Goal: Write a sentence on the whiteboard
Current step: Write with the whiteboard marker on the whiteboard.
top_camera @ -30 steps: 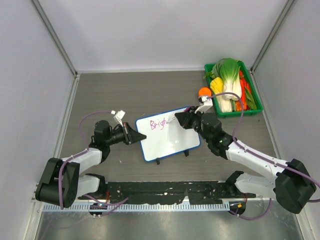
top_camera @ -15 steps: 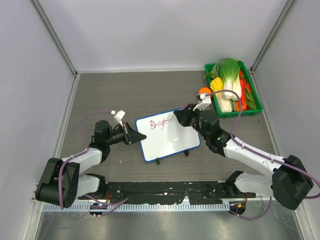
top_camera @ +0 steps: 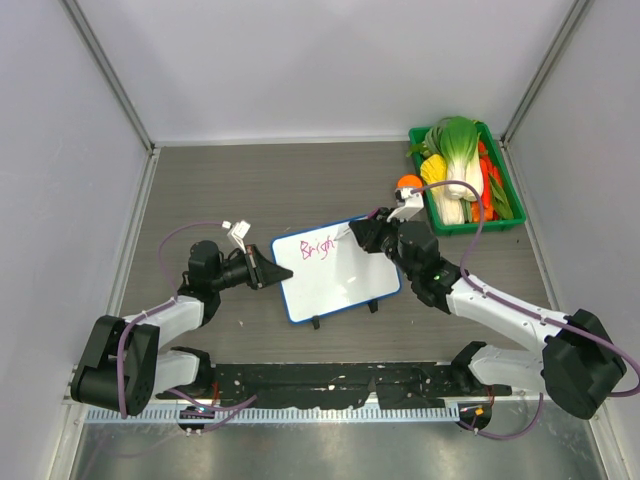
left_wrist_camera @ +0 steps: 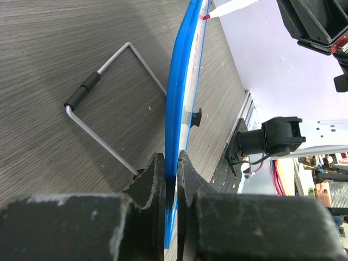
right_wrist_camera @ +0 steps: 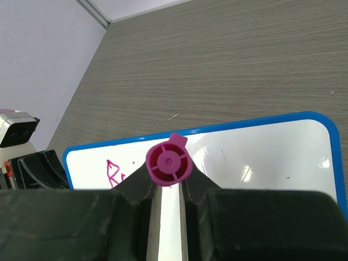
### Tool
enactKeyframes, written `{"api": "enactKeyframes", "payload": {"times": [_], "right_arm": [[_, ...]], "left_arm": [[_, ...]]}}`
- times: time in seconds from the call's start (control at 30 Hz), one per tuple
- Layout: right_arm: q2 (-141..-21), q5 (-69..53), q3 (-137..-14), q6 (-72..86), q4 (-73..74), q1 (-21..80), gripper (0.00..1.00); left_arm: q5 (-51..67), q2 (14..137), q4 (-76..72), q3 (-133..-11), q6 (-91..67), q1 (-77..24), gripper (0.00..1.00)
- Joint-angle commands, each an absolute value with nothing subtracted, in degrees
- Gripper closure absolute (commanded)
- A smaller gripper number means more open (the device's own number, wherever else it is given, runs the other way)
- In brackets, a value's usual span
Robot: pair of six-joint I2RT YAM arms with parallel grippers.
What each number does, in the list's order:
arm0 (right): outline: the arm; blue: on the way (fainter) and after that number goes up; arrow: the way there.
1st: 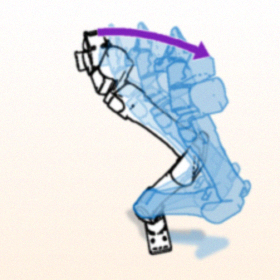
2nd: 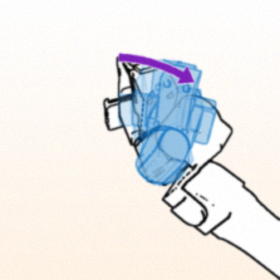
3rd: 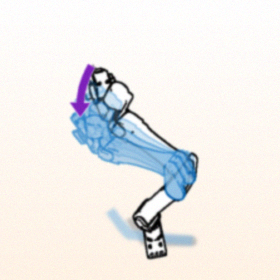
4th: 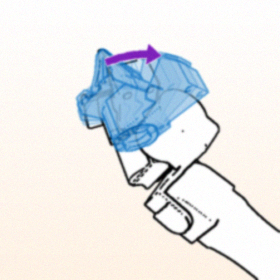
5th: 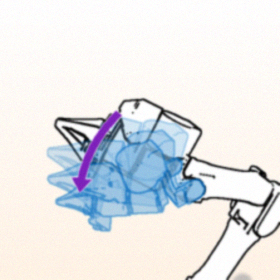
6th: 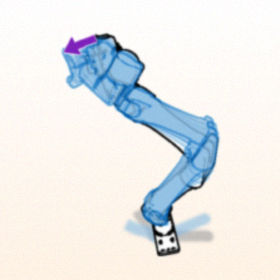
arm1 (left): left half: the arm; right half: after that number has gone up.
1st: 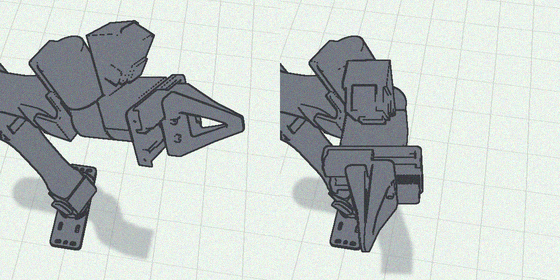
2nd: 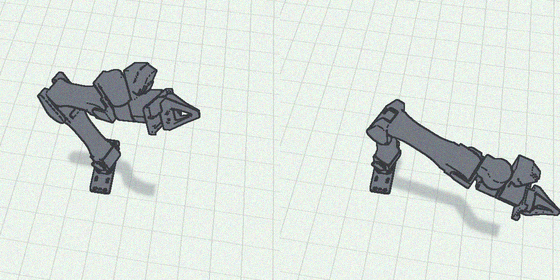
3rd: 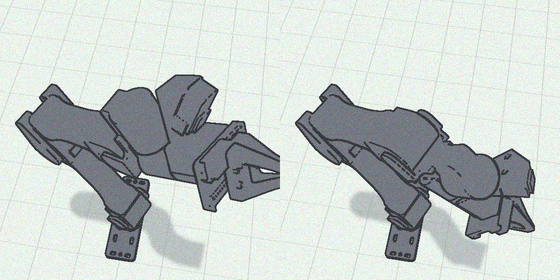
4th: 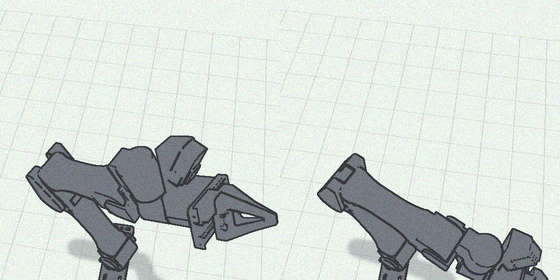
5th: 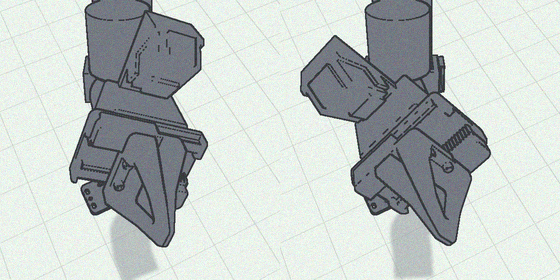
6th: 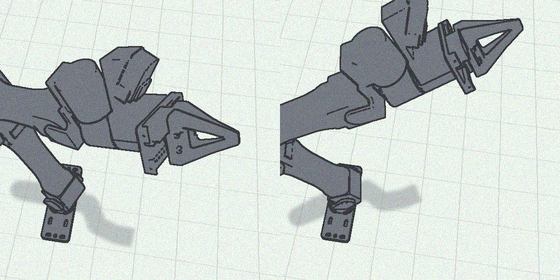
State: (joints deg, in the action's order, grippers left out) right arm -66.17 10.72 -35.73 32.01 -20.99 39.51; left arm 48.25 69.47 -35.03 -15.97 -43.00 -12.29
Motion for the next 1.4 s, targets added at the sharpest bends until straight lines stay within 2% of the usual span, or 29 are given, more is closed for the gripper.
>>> {"api": "enactKeyframes", "payload": {"times": [0.0, 0.7, 1.37], "right_arm": [[-66.3, 12.8, -35.3, 31.0, -21.8, 39.1, 0.99], [-64.3, 15.7, -36.2, 30.0, -19.9, 38.1, 0.99], [-65.1, 11.0, -39.0, 32.3, -23.8, 38.1, 0.99]], "left_arm": [[43.2, 70.0, -31.1, -15.9, -38.1, -12.2, 1.0], [43.2, 70.0, -31.1, -16.0, -38.1, -12.1, 1.0], [43.2, 70.1, -31.1, -16.0, -38.1, -12.1, 1.0]]}}
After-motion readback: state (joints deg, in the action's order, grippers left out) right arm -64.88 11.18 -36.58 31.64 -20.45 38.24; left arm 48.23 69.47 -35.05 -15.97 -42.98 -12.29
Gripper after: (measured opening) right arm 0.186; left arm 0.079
